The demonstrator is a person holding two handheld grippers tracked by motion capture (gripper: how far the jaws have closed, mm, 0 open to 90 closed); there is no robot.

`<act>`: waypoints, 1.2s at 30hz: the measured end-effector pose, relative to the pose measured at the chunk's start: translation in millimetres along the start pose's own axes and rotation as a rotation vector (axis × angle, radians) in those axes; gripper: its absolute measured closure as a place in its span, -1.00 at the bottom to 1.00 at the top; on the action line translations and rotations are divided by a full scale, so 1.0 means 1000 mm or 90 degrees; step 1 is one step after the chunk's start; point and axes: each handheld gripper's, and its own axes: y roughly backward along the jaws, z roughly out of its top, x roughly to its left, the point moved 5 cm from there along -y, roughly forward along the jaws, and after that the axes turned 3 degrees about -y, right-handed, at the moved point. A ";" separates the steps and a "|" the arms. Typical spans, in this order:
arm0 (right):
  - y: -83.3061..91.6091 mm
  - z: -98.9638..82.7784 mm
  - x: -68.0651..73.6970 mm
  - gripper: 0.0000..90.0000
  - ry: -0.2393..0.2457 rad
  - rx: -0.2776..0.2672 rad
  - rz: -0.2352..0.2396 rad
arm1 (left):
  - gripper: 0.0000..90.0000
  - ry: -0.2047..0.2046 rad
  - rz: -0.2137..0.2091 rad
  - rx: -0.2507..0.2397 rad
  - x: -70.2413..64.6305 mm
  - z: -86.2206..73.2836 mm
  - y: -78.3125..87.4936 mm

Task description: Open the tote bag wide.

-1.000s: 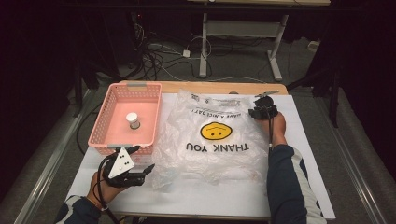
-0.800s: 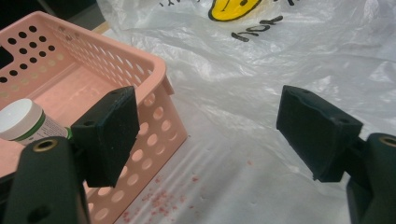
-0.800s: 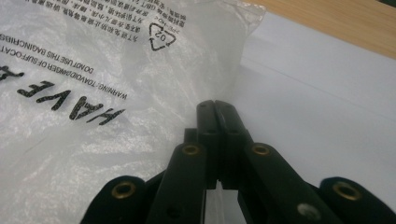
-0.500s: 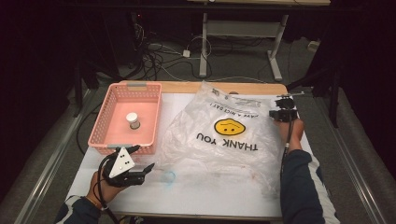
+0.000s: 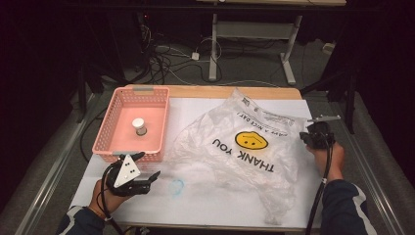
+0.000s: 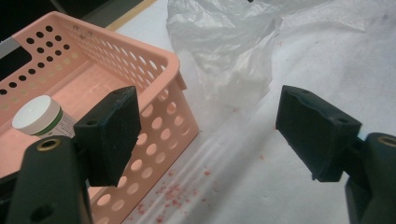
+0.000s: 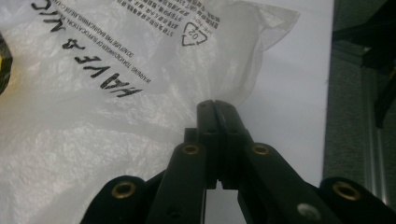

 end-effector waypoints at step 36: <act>0.068 -0.036 0.259 -0.04 0.402 -0.064 0.382 | -0.53 -0.022 -0.004 0.020 -0.007 -0.001 -0.005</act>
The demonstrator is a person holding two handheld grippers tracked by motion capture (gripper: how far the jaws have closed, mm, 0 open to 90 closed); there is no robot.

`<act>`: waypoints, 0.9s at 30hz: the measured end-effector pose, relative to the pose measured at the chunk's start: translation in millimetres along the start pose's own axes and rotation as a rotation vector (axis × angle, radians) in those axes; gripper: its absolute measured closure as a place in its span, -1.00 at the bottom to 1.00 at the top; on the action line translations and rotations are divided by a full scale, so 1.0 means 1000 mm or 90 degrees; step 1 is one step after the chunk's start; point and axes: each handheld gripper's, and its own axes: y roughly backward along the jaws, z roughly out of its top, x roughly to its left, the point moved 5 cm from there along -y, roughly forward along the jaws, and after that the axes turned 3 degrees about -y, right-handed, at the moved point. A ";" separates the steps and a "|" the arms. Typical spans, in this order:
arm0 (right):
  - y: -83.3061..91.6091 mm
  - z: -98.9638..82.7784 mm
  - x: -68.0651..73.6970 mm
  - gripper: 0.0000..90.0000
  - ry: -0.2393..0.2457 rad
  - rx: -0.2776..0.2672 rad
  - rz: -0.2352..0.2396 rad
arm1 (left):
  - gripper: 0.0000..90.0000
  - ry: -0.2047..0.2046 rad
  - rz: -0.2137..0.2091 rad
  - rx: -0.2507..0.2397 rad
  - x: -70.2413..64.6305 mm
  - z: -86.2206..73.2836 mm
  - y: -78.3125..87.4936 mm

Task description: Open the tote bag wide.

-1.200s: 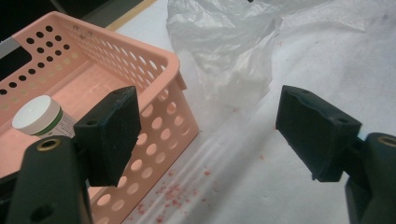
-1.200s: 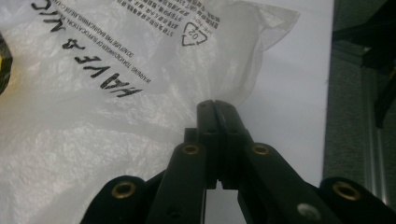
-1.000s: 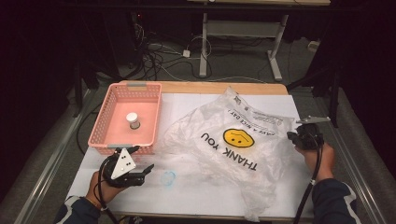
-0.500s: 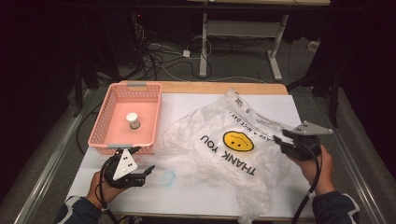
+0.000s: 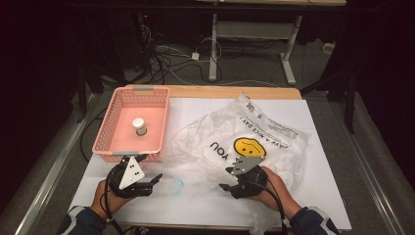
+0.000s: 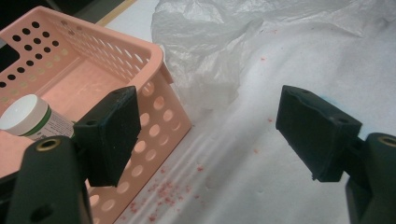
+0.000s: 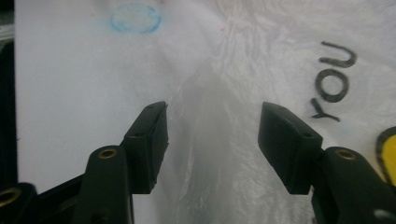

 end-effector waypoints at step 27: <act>-0.004 0.004 -0.032 1.00 -0.032 0.015 -0.114 | -0.53 -0.007 -0.003 0.007 -0.001 0.002 -0.004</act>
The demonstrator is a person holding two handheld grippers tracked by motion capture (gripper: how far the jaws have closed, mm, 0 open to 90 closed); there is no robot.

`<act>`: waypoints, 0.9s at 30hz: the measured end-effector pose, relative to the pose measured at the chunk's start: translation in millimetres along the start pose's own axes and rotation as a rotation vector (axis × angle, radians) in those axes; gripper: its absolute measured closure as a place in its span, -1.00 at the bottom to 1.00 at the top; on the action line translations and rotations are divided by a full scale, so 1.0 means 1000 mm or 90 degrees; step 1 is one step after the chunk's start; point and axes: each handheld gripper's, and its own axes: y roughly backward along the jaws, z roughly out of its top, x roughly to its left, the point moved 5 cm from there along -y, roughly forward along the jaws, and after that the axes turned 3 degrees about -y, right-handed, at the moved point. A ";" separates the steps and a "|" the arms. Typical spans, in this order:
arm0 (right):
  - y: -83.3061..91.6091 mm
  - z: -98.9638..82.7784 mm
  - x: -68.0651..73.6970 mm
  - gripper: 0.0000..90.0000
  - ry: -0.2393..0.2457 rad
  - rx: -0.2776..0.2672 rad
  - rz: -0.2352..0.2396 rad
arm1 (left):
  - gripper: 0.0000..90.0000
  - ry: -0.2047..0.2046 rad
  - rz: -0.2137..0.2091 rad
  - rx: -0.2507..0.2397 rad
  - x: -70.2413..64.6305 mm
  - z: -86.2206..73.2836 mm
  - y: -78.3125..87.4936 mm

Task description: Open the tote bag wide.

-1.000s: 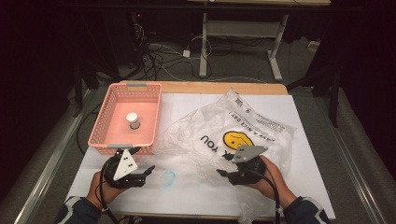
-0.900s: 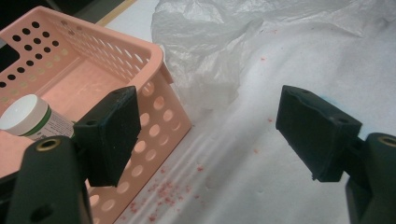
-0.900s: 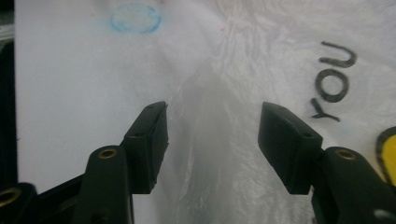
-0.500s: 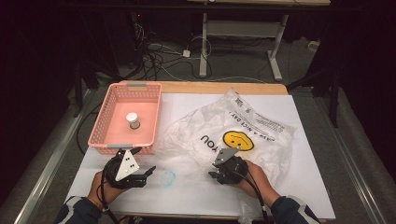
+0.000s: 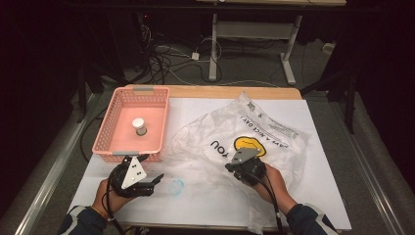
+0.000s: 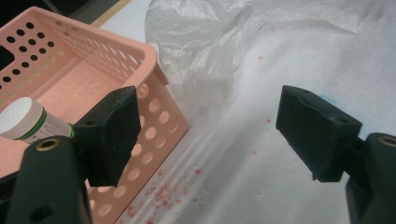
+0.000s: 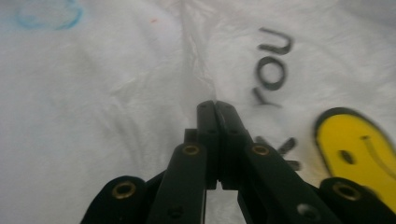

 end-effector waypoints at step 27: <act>0.096 0.078 -0.062 1.00 -0.012 -0.237 -0.216 | -0.53 0.052 0.054 -0.034 0.038 0.017 0.013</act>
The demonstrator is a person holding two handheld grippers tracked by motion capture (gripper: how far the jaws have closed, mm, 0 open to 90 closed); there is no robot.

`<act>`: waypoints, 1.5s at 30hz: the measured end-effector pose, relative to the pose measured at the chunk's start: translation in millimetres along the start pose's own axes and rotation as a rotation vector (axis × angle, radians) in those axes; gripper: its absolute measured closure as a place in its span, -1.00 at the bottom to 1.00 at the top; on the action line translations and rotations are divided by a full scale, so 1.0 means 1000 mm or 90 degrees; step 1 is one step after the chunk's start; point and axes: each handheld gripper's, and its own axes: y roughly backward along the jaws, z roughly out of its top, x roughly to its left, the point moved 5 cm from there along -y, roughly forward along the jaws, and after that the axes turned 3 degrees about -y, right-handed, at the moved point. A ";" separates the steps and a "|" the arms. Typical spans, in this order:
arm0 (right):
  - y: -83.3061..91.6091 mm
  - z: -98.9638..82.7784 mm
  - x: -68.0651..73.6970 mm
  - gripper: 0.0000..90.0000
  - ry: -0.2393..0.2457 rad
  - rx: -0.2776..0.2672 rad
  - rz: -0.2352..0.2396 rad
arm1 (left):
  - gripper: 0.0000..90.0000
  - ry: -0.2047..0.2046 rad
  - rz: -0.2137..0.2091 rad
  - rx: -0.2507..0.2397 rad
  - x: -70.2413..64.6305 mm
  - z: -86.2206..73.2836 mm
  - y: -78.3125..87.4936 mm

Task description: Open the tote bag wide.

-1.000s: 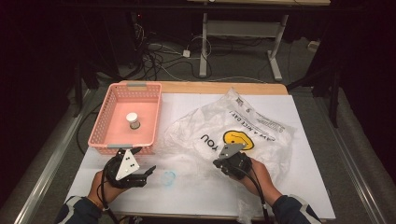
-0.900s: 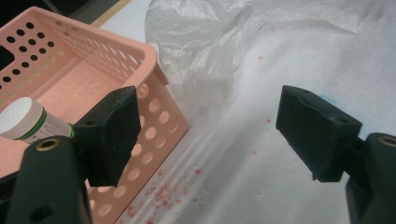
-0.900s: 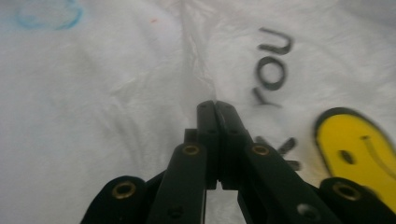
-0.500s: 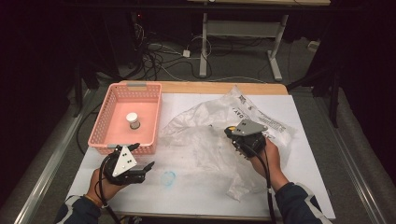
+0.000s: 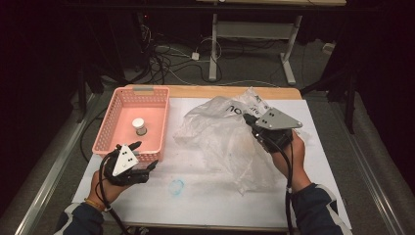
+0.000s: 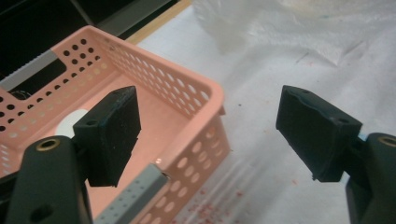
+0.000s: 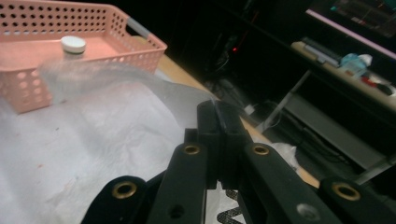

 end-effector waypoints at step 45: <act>-0.012 0.001 0.004 1.00 0.008 -0.025 0.004 | 0.04 0.152 -0.063 0.306 0.134 -0.017 -0.116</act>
